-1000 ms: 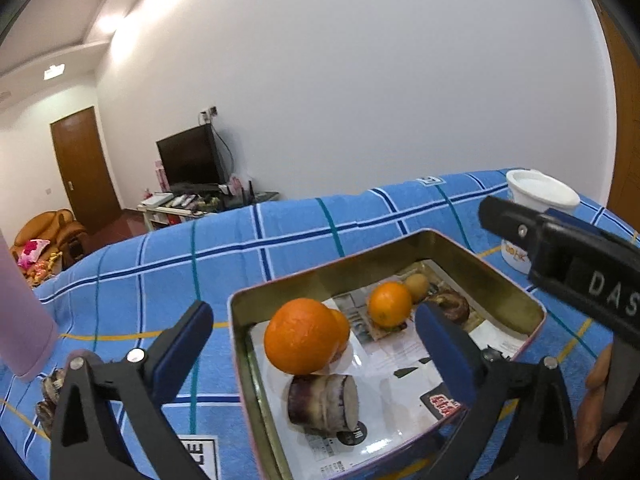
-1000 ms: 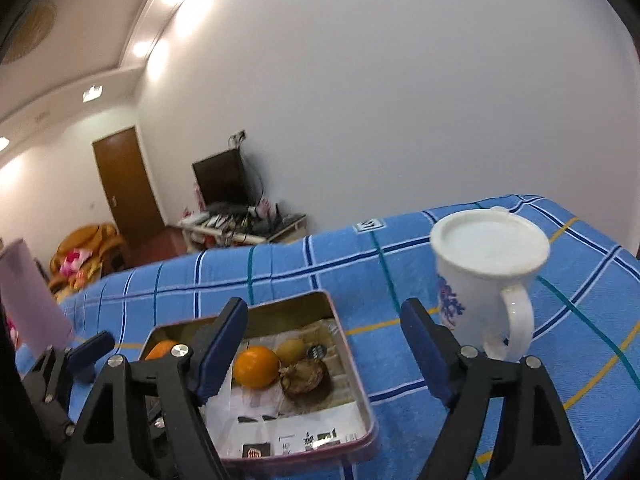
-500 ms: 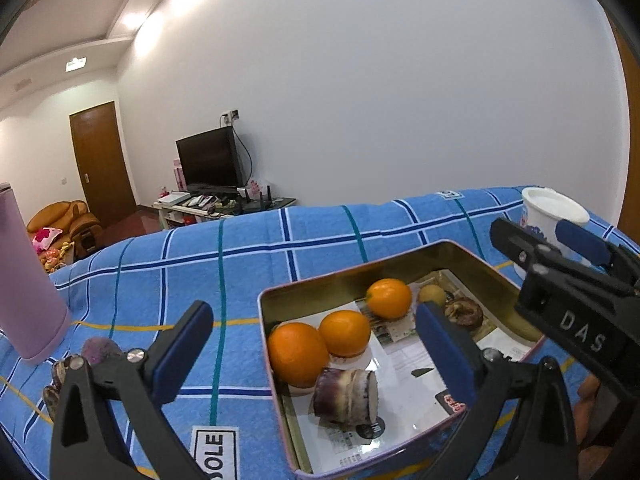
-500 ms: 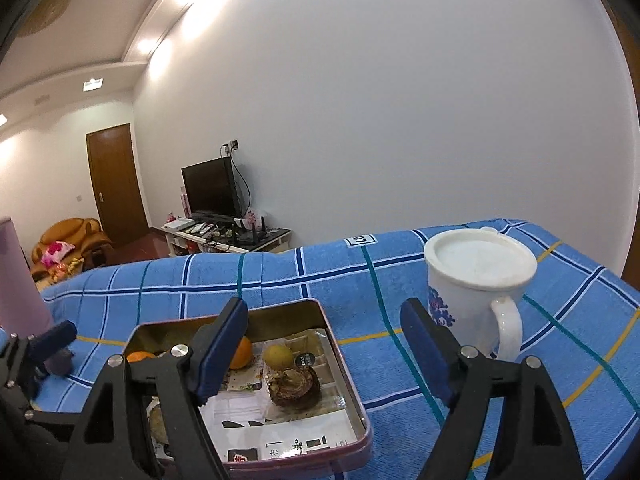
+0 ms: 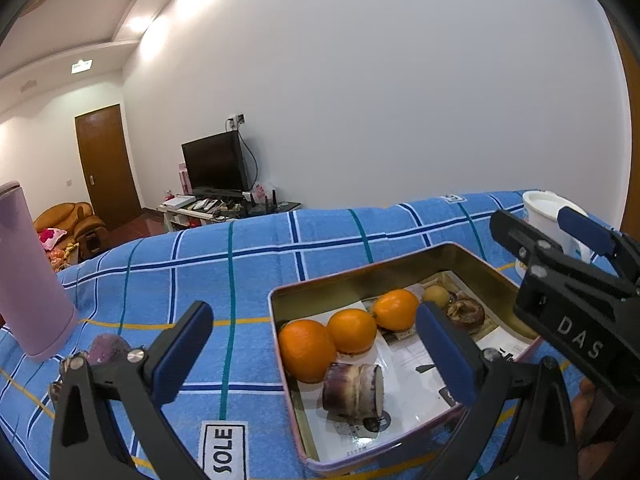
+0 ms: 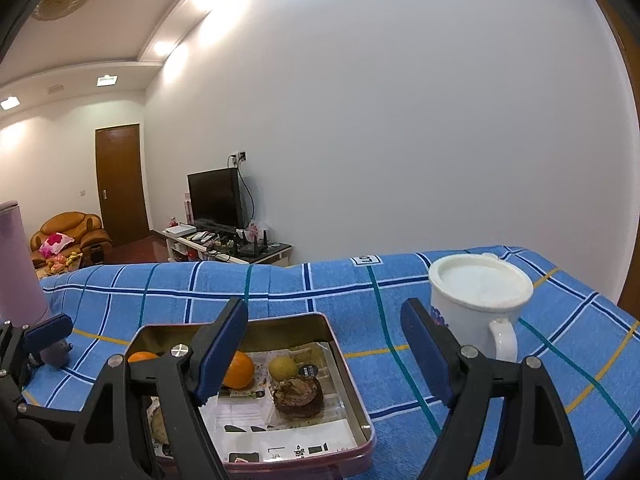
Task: Organize fruits
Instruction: 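Withdraw both open tools from the tin box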
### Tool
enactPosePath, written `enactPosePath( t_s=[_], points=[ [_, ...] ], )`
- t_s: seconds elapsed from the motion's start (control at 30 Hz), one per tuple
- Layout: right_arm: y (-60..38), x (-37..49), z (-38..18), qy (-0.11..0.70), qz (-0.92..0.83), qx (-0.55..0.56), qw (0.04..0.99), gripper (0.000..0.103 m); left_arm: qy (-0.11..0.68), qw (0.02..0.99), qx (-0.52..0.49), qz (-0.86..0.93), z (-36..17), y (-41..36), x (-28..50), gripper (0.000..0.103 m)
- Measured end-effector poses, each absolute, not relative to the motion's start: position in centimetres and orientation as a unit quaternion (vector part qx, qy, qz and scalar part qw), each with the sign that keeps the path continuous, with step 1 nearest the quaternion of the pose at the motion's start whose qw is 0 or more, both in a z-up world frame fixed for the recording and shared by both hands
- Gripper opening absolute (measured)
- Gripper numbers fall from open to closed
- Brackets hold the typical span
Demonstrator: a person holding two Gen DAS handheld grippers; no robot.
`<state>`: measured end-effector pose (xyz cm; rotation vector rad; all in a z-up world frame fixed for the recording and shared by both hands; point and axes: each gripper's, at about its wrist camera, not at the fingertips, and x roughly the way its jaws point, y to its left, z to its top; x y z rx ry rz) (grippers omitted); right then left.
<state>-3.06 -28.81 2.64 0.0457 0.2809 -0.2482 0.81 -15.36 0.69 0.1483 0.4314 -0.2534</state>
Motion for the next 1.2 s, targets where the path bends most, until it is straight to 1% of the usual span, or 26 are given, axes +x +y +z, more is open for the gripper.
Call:
enactPosePath(
  t_s=[0.43,0.77,1.2],
  points=[
    [-28.0,-3.6,2.8,0.135,-0.130,0.020,0.982,0.080,0.202,0.973,0.029,-0.108,1.0,-12.4,0.2,0.103],
    [-27.4,-3.8,2.5,0.147,-0.157,0.024,0.976,0.080,0.183,0.977,0.038,-0.104,1.1,-11.2,-1.1,0.103],
    [-25.2,-4.3,2.6,0.149,-0.168,0.005,0.974,0.080,0.183,0.977,0.061,-0.095,1.1,-9.0,-1.6,0.103]
  ],
)
